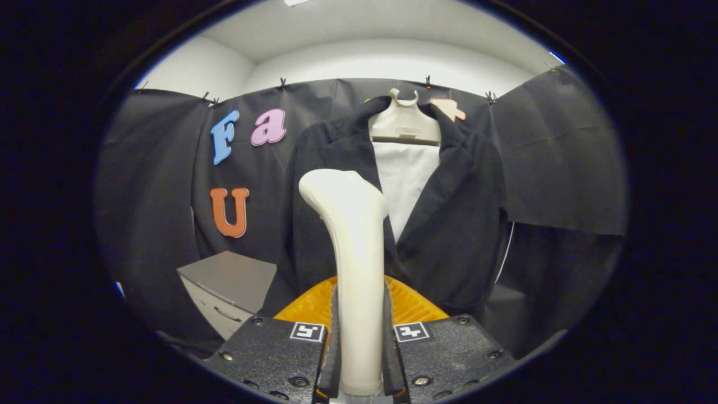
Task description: Iron the clothes twice with a garment steamer, once on the left side and once on the right side.
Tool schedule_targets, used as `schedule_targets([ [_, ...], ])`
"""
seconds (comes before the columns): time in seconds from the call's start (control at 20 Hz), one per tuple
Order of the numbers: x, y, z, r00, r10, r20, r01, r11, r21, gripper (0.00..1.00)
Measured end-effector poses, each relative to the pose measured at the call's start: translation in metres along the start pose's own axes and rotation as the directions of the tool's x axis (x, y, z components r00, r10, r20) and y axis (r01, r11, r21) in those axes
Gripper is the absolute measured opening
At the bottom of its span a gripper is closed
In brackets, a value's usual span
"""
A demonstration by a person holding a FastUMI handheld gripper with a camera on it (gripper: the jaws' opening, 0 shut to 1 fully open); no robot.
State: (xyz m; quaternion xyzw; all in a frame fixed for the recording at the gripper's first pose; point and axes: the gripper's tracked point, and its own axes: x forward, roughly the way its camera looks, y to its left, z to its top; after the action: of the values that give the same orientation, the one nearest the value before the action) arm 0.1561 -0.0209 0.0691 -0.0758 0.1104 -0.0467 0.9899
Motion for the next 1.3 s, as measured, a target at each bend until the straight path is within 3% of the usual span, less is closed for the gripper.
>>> schedule_targets([
  [0.65,-0.003,0.008,-0.087,0.988,-0.010,-0.156,0.012,1.000,0.012,0.32],
  [1.3,-0.003,-0.014,-0.177,0.943,-0.065,-0.325,0.071,0.997,0.008,0.32],
])
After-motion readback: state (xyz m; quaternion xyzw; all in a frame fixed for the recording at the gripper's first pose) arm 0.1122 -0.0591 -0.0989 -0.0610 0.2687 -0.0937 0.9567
